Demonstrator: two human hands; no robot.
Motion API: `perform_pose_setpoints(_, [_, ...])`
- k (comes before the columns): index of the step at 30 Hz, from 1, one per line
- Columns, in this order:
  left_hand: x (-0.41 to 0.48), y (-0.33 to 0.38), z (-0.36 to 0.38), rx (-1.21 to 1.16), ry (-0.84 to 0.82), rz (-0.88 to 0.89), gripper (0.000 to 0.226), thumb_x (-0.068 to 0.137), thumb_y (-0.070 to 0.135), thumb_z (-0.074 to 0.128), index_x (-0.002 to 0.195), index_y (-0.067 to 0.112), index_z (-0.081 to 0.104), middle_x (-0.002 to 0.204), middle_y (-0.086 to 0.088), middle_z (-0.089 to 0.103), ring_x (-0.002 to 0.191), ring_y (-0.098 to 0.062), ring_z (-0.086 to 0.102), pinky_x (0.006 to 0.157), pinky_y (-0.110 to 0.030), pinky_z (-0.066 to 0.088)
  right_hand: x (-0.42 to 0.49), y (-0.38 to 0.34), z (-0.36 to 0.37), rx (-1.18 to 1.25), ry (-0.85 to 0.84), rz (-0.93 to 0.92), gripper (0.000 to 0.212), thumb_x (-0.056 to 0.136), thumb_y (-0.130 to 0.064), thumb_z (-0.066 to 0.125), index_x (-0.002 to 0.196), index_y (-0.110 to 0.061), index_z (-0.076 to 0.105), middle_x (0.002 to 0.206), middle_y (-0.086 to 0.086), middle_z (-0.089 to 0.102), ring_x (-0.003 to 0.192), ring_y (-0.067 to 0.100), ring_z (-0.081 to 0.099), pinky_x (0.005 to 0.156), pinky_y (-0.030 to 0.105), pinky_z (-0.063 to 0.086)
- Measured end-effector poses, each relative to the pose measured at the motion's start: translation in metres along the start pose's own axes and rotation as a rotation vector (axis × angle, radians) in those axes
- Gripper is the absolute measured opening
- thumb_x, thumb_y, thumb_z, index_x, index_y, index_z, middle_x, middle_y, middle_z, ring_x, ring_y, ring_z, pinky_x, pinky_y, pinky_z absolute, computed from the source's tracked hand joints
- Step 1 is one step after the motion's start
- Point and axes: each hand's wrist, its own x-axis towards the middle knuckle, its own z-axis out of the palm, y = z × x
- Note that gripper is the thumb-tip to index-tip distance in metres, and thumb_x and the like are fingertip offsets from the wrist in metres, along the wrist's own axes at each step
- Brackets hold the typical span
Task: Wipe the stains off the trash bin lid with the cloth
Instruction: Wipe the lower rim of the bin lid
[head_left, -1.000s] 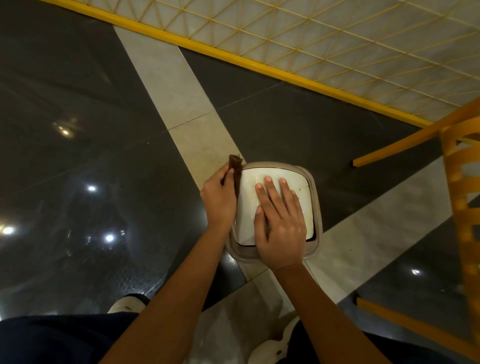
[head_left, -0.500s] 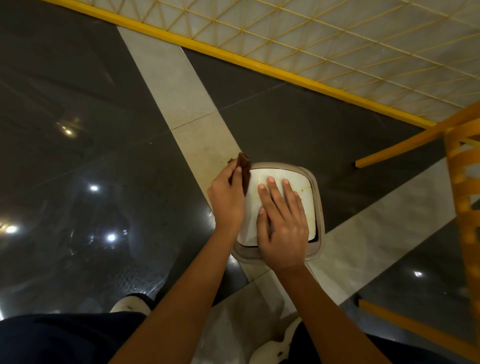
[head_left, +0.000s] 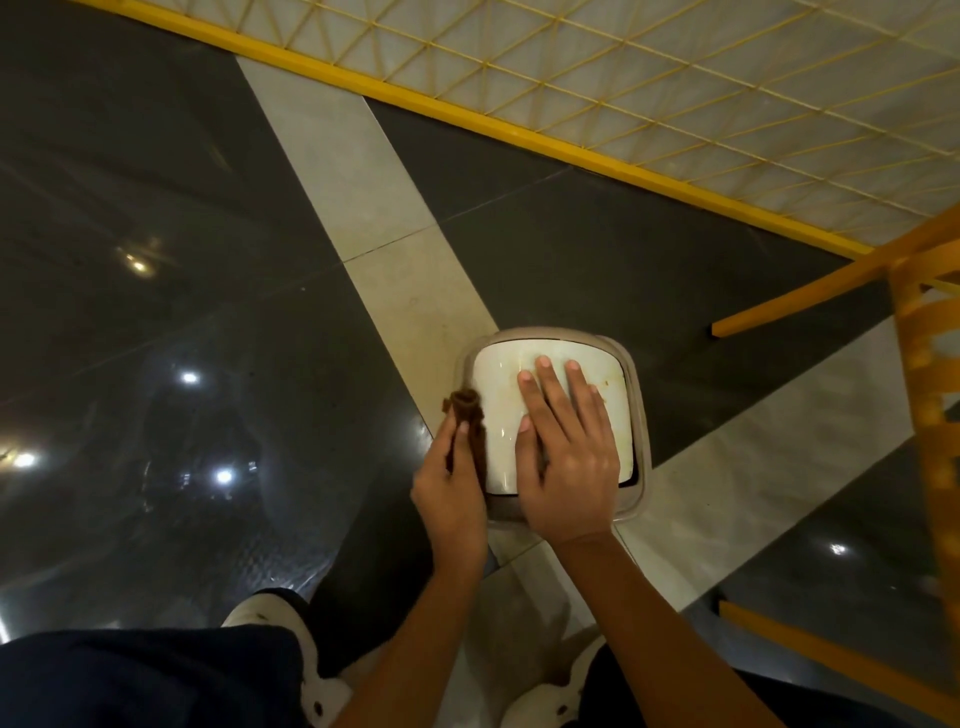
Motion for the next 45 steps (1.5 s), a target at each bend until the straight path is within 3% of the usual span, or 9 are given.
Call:
perform_pose_setpoints(5, [-0.025, -0.009, -0.002, -0.064, 0.082, -0.087, 0.029, 0.093, 0.016, 0.050, 0.121, 0.020, 0.056, 0.100, 0.013, 0.061, 0.091, 0.004, 0.056, 0.077, -0.006, 0.043, -0.001, 0.000, 0.001, -0.015, -0.011, -0.004, 0.046, 0.098, -0.035, 0.024, 0.135, -0.017, 0.046, 0.143, 0.003, 0.044, 0.137, 0.025, 0.033, 0.111, 0.047, 0.030])
perform_pose_setpoints(8, [0.003, 0.007, 0.007, 0.062, 0.037, -0.013, 0.029, 0.095, 0.017, 0.048, 0.121, 0.013, 0.059, 0.106, 0.004, 0.062, 0.096, -0.006, 0.056, 0.084, -0.016, 0.042, 0.000, 0.000, 0.001, -0.018, -0.018, 0.002, 0.047, 0.098, -0.036, 0.023, 0.135, -0.017, 0.046, 0.143, 0.003, 0.044, 0.137, 0.024, 0.032, 0.110, 0.048, 0.030])
perform_pose_setpoints(14, [0.058, 0.051, 0.032, 0.112, -0.100, 0.075, 0.029, 0.095, 0.017, 0.048, 0.121, 0.015, 0.060, 0.117, 0.000, 0.065, 0.097, 0.000, 0.052, 0.081, -0.005, 0.037, -0.001, -0.001, 0.000, -0.021, 0.000, 0.001, 0.047, 0.099, -0.036, 0.023, 0.133, -0.016, 0.048, 0.141, 0.004, 0.046, 0.136, 0.025, 0.035, 0.108, 0.051, 0.032])
perform_pose_setpoints(20, [0.003, 0.024, 0.017, 0.132, -0.068, 0.356, 0.032, 0.093, 0.013, 0.050, 0.125, 0.016, 0.056, 0.127, 0.002, 0.058, 0.117, -0.005, 0.052, 0.098, -0.011, 0.039, -0.001, 0.000, 0.001, -0.002, -0.014, -0.003, 0.045, 0.099, -0.033, 0.024, 0.136, -0.018, 0.044, 0.144, 0.002, 0.042, 0.139, 0.022, 0.029, 0.112, 0.048, 0.028])
perform_pose_setpoints(25, [0.032, 0.032, 0.024, 0.115, -0.014, 0.120, 0.029, 0.095, 0.017, 0.049, 0.122, 0.013, 0.059, 0.119, 0.001, 0.063, 0.105, -0.004, 0.056, 0.090, -0.011, 0.041, -0.002, 0.001, 0.002, -0.036, -0.032, 0.006, 0.048, 0.098, -0.036, 0.022, 0.137, -0.018, 0.043, 0.145, 0.002, 0.041, 0.139, 0.023, 0.029, 0.113, 0.046, 0.025])
perform_pose_setpoints(30, [-0.013, 0.008, 0.006, 0.099, -0.043, 0.300, 0.033, 0.093, 0.015, 0.050, 0.126, 0.021, 0.052, 0.127, 0.003, 0.058, 0.117, -0.005, 0.053, 0.097, -0.012, 0.041, -0.001, 0.001, 0.002, -0.016, -0.009, -0.009, 0.046, 0.099, -0.034, 0.022, 0.137, -0.019, 0.044, 0.145, 0.001, 0.041, 0.139, 0.022, 0.028, 0.113, 0.046, 0.026])
perform_pose_setpoints(35, [-0.008, -0.003, 0.006, 0.090, 0.053, 0.121, 0.031, 0.094, 0.013, 0.050, 0.124, 0.015, 0.056, 0.120, -0.006, 0.063, 0.112, -0.015, 0.059, 0.087, -0.008, 0.041, 0.000, 0.003, 0.004, -0.023, 0.017, -0.009, 0.044, 0.096, -0.030, 0.031, 0.137, -0.019, 0.043, 0.144, 0.002, 0.042, 0.138, 0.022, 0.030, 0.115, 0.042, 0.022])
perform_pose_setpoints(38, [-0.013, 0.006, 0.002, 0.142, -0.008, 0.164, 0.033, 0.094, 0.014, 0.048, 0.127, 0.014, 0.055, 0.124, -0.004, 0.061, 0.111, -0.007, 0.053, 0.081, 0.007, 0.033, -0.002, 0.002, 0.004, -0.011, 0.014, -0.009, 0.044, 0.095, -0.027, 0.034, 0.137, -0.020, 0.040, 0.144, 0.002, 0.041, 0.139, 0.022, 0.030, 0.115, 0.041, 0.022])
perform_pose_setpoints(45, [-0.021, 0.000, -0.041, 0.334, -0.216, 0.221, 0.034, 0.093, 0.014, 0.051, 0.126, 0.017, 0.054, 0.117, -0.001, 0.063, 0.090, 0.009, 0.053, 0.077, 0.006, 0.034, -0.003, -0.011, 0.010, 0.000, 0.056, 0.099, 0.043, 0.097, -0.027, 0.031, 0.134, -0.016, 0.048, 0.142, 0.003, 0.044, 0.137, 0.025, 0.032, 0.109, 0.049, 0.032])
